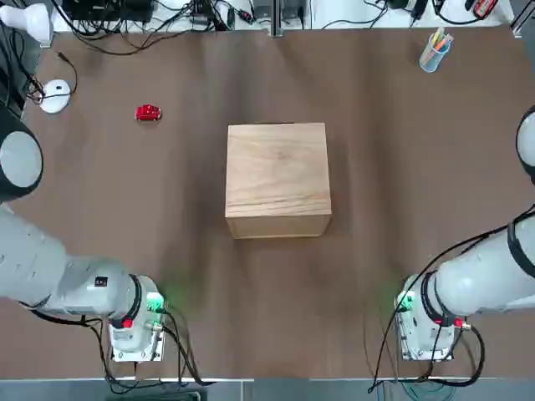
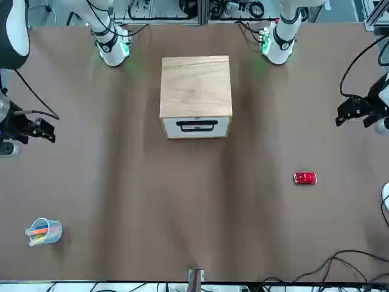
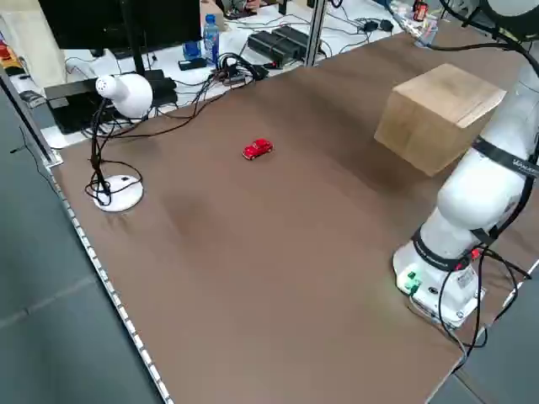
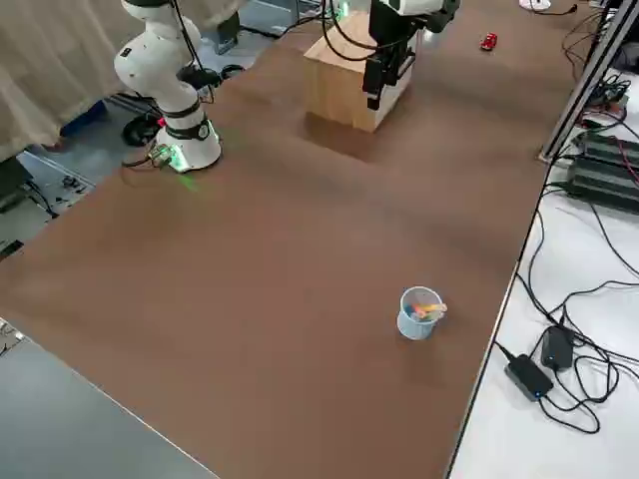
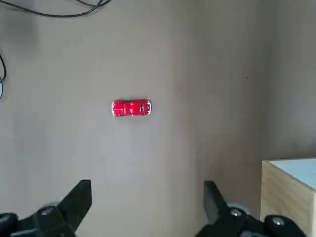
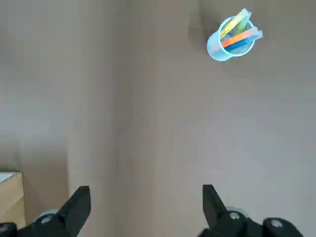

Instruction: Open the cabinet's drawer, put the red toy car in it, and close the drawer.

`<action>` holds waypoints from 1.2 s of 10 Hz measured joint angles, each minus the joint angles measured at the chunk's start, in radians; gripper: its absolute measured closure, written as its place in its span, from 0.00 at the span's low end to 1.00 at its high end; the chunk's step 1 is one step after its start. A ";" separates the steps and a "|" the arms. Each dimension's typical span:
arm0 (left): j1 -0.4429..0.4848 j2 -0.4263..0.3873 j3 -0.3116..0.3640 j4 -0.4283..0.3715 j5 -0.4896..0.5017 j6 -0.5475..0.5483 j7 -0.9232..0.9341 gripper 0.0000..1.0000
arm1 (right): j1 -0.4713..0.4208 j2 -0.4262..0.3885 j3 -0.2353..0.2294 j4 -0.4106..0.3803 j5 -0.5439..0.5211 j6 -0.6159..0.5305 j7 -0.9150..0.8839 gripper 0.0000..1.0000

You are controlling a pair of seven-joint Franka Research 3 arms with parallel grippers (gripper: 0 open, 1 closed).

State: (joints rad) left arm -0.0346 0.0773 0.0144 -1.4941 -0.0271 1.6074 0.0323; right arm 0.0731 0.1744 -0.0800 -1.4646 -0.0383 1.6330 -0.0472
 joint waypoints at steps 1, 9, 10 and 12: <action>0.000 0.000 0.000 0.000 0.000 0.000 0.000 0.00 | 0.000 0.000 0.000 0.000 0.002 0.000 0.000 0.00; -0.002 0.008 -0.036 -0.016 -0.001 -0.016 -0.015 0.00 | 0.071 0.001 0.006 -0.013 0.009 0.000 0.000 0.00; -0.004 0.014 -0.065 -0.023 -0.001 -0.016 -0.038 0.02 | 0.101 0.007 0.009 -0.022 0.020 0.001 0.000 0.00; -0.007 0.031 -0.144 -0.036 -0.002 -0.016 -0.102 0.14 | 0.145 0.045 0.015 -0.032 0.086 0.005 -0.031 0.00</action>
State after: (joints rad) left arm -0.0412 0.1082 -0.1299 -1.5297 -0.0291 1.5914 -0.0693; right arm 0.2180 0.2192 -0.0649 -1.4967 0.0473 1.6379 -0.0778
